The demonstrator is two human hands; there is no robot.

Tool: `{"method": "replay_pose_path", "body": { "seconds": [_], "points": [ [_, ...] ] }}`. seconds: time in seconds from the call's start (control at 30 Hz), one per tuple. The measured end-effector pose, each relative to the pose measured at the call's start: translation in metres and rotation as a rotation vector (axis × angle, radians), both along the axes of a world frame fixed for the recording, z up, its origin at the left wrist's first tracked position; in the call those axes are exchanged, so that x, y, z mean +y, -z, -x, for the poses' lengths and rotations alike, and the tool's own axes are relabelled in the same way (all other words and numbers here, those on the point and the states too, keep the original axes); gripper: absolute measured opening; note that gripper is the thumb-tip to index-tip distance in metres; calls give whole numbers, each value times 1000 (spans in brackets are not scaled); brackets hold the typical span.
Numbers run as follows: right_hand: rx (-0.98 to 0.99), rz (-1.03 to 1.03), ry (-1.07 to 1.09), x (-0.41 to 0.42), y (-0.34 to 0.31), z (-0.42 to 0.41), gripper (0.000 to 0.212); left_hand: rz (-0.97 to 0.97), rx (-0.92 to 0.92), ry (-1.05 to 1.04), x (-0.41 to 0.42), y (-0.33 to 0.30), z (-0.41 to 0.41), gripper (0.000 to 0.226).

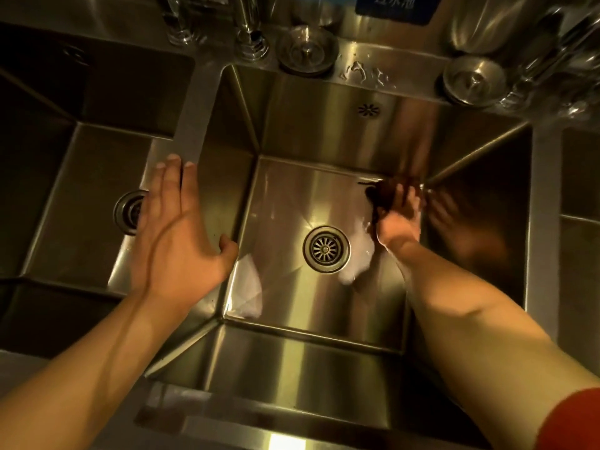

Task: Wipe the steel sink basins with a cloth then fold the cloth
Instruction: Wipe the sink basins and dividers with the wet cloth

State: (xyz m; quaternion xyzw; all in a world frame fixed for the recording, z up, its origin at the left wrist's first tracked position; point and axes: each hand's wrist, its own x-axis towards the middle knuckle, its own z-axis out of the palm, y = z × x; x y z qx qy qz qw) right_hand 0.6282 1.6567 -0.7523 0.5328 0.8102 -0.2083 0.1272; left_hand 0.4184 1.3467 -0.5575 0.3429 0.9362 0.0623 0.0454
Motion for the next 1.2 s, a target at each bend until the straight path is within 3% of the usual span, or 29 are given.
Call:
{"method": "replay_pose_path", "body": {
  "seconds": [0.2,0.4,0.63,0.83,1.07,1.2],
  "points": [
    [-45,20,178,-17,2,31,79,15,-34,-8,2,-6,-2,114],
    [76,16,-74,-80,13,80,70,23,-44,-13,2,-5,-1,116],
    [167,137,-582,-184,18,121,70,32,-56,-8,3,-7,-2,113],
    [184,240,-928,-253,24,69,73,19,-77,-21,3,-9,-2,114],
    [182,271,-1700,-199,31,32,65,24,-57,-3,4,-7,-2,112],
    [84,112,-1916,-133,25,56,64,36,-54,5,3,-7,0,111]
  ]
}}
